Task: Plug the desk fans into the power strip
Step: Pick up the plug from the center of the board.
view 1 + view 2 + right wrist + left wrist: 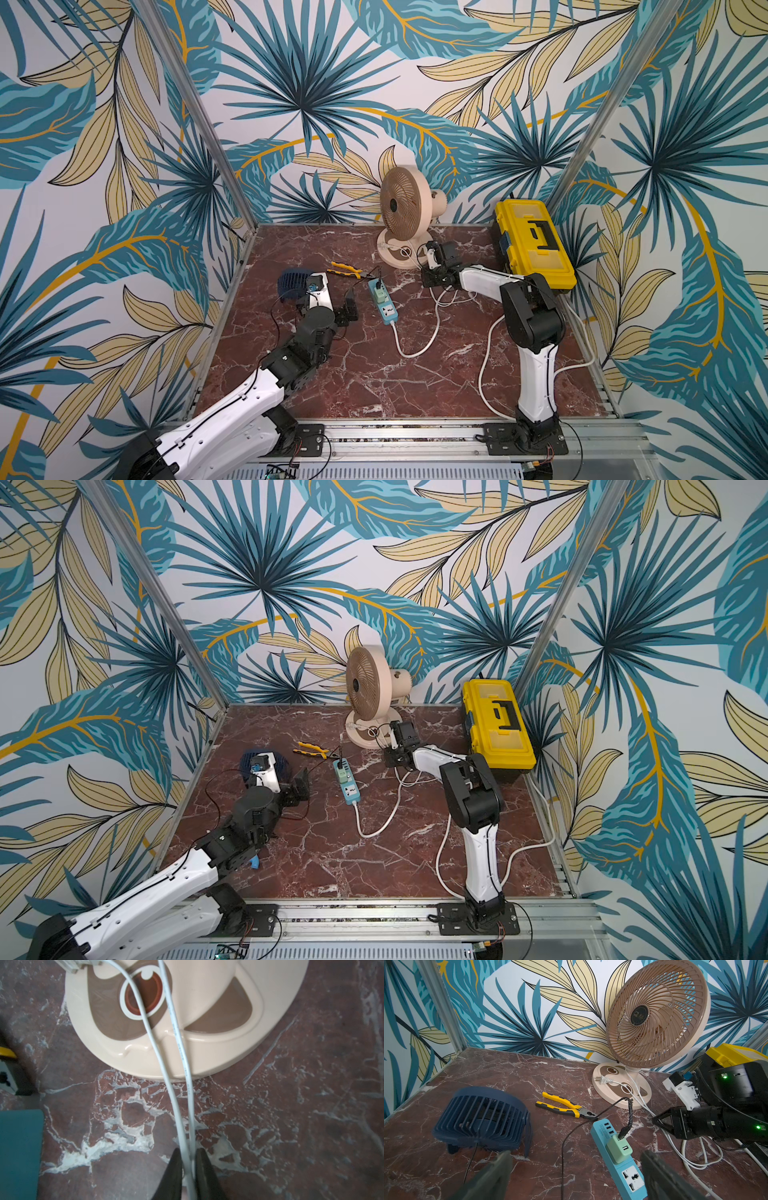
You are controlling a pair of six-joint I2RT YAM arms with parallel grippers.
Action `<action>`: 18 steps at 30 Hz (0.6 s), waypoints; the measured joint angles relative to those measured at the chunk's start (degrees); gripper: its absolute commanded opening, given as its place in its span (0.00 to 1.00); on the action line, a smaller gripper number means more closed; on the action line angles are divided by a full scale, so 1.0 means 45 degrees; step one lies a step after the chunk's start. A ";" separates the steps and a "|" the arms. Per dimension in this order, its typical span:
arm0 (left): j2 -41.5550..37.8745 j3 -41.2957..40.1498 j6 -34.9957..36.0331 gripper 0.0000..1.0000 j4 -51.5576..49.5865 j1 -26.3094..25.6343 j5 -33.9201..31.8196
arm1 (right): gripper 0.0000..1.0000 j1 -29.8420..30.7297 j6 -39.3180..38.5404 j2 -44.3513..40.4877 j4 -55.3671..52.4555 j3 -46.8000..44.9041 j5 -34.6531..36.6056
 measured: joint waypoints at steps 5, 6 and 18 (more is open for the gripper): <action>-0.0005 0.0000 0.0000 1.00 0.0000 0.0000 0.0000 | 0.23 0.0000 0.0053 -0.0063 -0.0015 -0.0092 -0.0005; -0.0005 0.0000 0.0000 1.00 0.0000 0.0000 0.0000 | 0.24 0.0000 0.0039 -0.0092 -0.0029 -0.0117 0.0000; -0.0005 0.0000 0.0000 1.00 0.0000 0.0000 0.0000 | 0.11 0.0000 -0.0019 -0.0355 -0.0223 -0.0126 0.0039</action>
